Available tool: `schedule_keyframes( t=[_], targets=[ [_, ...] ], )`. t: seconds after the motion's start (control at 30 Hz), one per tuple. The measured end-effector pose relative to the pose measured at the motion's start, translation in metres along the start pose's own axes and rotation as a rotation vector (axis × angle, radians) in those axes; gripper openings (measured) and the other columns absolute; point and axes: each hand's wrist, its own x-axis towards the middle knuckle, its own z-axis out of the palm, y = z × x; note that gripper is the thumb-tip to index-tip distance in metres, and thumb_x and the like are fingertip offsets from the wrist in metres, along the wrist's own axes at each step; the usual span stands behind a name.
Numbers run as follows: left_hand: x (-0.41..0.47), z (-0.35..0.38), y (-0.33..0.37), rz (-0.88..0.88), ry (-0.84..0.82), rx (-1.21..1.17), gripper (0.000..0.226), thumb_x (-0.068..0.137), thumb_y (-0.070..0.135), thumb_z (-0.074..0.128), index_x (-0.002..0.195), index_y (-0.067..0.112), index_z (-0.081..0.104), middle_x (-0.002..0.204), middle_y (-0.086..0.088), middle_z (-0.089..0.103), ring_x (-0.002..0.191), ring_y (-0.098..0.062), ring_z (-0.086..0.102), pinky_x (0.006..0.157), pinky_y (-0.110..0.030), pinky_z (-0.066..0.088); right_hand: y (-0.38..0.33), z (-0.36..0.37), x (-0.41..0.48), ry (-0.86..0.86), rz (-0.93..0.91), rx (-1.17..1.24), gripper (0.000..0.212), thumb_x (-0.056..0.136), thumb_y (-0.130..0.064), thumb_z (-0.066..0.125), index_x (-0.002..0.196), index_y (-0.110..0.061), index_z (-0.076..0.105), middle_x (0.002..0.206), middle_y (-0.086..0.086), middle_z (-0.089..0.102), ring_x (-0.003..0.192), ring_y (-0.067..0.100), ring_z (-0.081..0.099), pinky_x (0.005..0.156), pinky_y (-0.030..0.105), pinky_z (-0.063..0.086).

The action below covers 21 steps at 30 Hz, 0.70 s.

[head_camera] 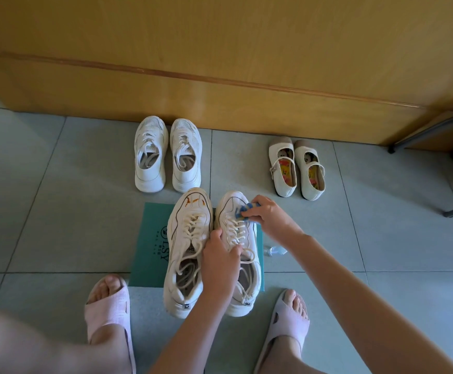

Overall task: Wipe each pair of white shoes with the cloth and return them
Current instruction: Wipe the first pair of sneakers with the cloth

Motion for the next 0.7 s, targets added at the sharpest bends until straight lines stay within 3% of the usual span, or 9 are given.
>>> schedule_keyframes(
  t=[0.1,0.17,0.27,0.37,0.5,0.6,0.7],
  targets=[
    [0.0,0.0,0.0,0.003,-0.003,-0.003,0.057,0.085,0.029,0.063,0.136,0.012,0.043,0.129,-0.004,0.057,0.117,-0.02,0.053,0.096,-0.032,0.042,0.002,-0.008,0.003,-0.096,-0.002,-0.103,0.028,0.093,-0.008,0.052,0.118,-0.014,0.066,0.11,0.011,0.051,0.103,0.025,0.05,0.079,0.018,0.033],
    [0.0,-0.001,-0.001,0.01,-0.003,0.005,0.057,0.086,0.029,0.063,0.136,0.011,0.043,0.129,-0.004,0.057,0.117,-0.019,0.054,0.093,-0.029,0.041,0.006,-0.016,0.004,-0.124,0.018,-0.112,0.028,0.093,-0.009,0.053,0.116,-0.016,0.067,0.1,0.005,0.045,0.101,0.026,0.051,0.077,0.018,0.032],
    [-0.001,-0.001,0.0,0.027,0.009,0.021,0.056,0.087,0.029,0.063,0.136,0.011,0.043,0.13,-0.004,0.056,0.117,-0.018,0.053,0.094,-0.027,0.041,0.009,-0.029,0.006,-0.01,0.074,-0.037,0.025,0.091,-0.012,0.055,0.112,-0.016,0.069,0.095,0.005,0.045,0.096,0.025,0.052,0.079,0.023,0.039],
    [-0.001,-0.001,0.0,0.031,0.023,0.028,0.056,0.086,0.029,0.064,0.136,0.012,0.043,0.13,-0.004,0.056,0.12,-0.019,0.052,0.098,-0.031,0.042,-0.008,-0.031,0.015,0.184,0.145,0.173,0.027,0.092,-0.009,0.053,0.115,-0.012,0.067,0.096,0.005,0.049,0.086,0.018,0.053,0.071,0.015,0.042],
    [-0.002,-0.002,0.0,0.012,0.012,0.009,0.057,0.086,0.028,0.063,0.136,0.011,0.043,0.131,-0.005,0.055,0.12,-0.019,0.051,0.098,-0.031,0.042,-0.038,-0.009,0.034,0.174,0.14,0.299,0.026,0.088,-0.008,0.059,0.113,-0.008,0.067,0.096,0.004,0.047,0.086,0.019,0.053,0.076,0.019,0.043],
    [-0.002,-0.003,0.001,-0.005,-0.002,-0.021,0.056,0.084,0.028,0.062,0.135,0.013,0.043,0.128,-0.004,0.056,0.115,-0.018,0.052,0.091,-0.028,0.041,-0.047,0.007,0.039,0.194,0.179,0.303,0.024,0.084,-0.006,0.065,0.107,-0.007,0.07,0.096,0.001,0.045,0.093,0.022,0.052,0.087,0.028,0.046],
    [-0.001,-0.002,0.002,-0.018,-0.004,-0.027,0.055,0.084,0.027,0.062,0.135,0.014,0.044,0.128,-0.004,0.056,0.115,-0.018,0.052,0.087,-0.026,0.039,-0.046,0.011,0.037,0.201,0.149,0.298,0.021,0.083,-0.004,0.065,0.103,-0.006,0.072,0.095,0.002,0.044,0.095,0.024,0.051,0.086,0.028,0.044]
  ],
)
